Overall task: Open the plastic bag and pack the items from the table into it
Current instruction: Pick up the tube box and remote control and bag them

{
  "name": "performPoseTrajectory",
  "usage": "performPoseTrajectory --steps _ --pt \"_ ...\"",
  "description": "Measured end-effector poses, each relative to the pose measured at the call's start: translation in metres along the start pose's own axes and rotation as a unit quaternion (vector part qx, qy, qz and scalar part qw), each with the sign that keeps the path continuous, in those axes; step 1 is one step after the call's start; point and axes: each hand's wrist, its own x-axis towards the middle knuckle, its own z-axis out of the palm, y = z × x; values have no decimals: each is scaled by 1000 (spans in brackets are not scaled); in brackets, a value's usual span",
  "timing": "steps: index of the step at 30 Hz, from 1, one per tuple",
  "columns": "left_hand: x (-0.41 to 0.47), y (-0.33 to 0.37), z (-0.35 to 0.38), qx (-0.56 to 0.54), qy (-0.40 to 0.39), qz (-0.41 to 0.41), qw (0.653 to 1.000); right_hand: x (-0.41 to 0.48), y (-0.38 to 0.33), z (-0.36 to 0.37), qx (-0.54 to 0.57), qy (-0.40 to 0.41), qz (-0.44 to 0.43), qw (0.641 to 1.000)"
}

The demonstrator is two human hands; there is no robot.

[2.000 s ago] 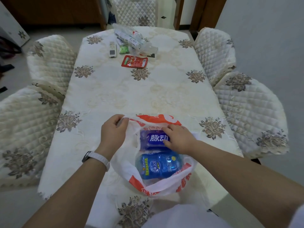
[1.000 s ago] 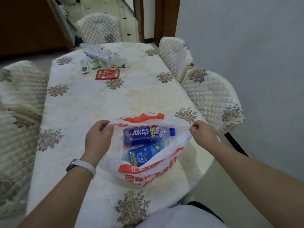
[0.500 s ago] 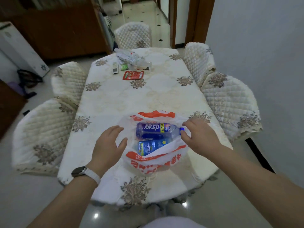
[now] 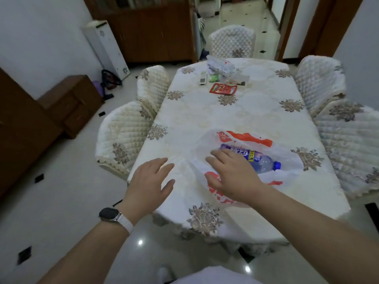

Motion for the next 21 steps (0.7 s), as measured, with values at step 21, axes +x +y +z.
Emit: performPoseTrajectory --steps 21 --pt "-183 -385 -49 -9 72 -225 972 266 -358 153 -15 -46 -196 979"
